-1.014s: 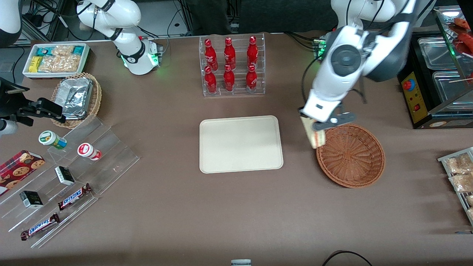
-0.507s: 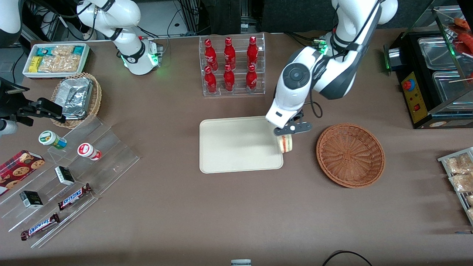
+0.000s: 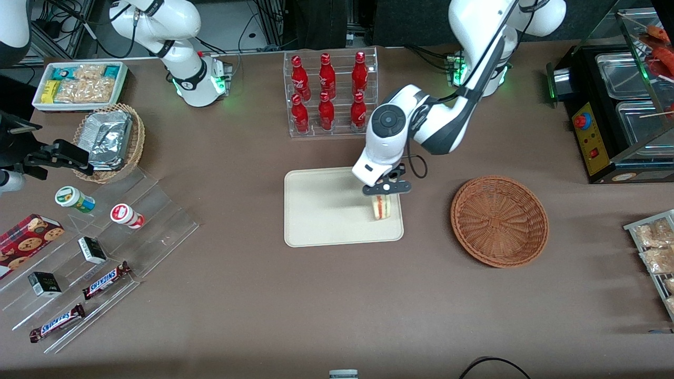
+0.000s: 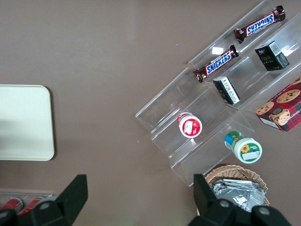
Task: Place sandwich from basket to tray
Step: 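Carry the held sandwich with the left gripper over the cream tray, then lower the sandwich onto the tray and open the left gripper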
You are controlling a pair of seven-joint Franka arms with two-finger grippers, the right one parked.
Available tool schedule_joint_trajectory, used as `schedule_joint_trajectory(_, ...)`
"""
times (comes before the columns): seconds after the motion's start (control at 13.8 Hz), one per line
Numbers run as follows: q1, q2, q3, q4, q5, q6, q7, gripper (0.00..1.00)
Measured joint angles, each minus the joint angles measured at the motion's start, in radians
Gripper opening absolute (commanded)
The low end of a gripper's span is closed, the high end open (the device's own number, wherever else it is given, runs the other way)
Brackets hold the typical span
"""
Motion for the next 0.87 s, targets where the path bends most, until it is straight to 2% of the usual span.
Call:
schedule_joint_trajectory(0.22,-0.039,0.047,0.000,0.017,0.000,0.076,-0.039,0.00)
schedule_joint_trajectory(0.8,-0.135,0.173,0.000,0.147,0.001,0.081,-0.101,0.00)
schedule_joint_trajectory(0.87,-0.137,0.183,0.000,0.154,0.002,0.081,-0.101,0.41)
